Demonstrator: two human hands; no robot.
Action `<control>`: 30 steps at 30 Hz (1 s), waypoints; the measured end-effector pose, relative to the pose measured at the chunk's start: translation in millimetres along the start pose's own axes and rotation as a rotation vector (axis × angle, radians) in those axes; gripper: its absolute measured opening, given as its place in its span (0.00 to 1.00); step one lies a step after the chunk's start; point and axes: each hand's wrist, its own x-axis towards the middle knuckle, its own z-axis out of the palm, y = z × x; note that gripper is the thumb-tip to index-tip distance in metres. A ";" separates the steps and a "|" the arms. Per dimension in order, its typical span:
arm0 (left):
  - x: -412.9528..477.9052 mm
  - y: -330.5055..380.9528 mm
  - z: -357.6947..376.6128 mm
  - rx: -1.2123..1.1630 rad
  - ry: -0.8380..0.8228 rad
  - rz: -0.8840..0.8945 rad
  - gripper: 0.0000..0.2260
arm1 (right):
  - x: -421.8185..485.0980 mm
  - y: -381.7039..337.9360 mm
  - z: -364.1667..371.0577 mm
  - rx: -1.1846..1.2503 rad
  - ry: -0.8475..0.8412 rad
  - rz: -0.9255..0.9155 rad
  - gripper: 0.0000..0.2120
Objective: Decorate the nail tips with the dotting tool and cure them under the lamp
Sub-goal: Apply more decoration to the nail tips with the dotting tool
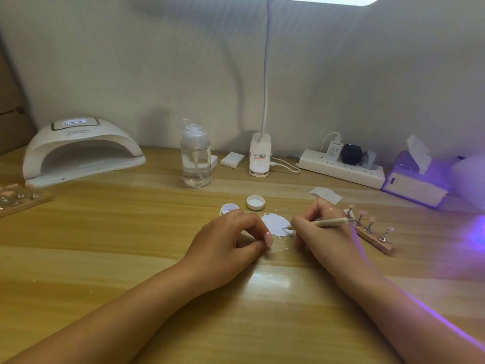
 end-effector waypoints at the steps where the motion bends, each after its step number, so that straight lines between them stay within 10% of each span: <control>1: -0.3 0.0 0.0 0.001 -0.001 0.002 0.08 | -0.4 -0.5 0.0 -0.009 -0.017 -0.004 0.07; 16: -0.6 0.1 0.0 -0.003 -0.003 -0.017 0.08 | -4.5 -5.0 -3.5 0.402 0.118 -0.029 0.10; 30: 0.5 -1.5 -0.1 0.029 0.016 -0.010 0.09 | -23.2 -14.3 9.7 0.478 -0.098 0.043 0.09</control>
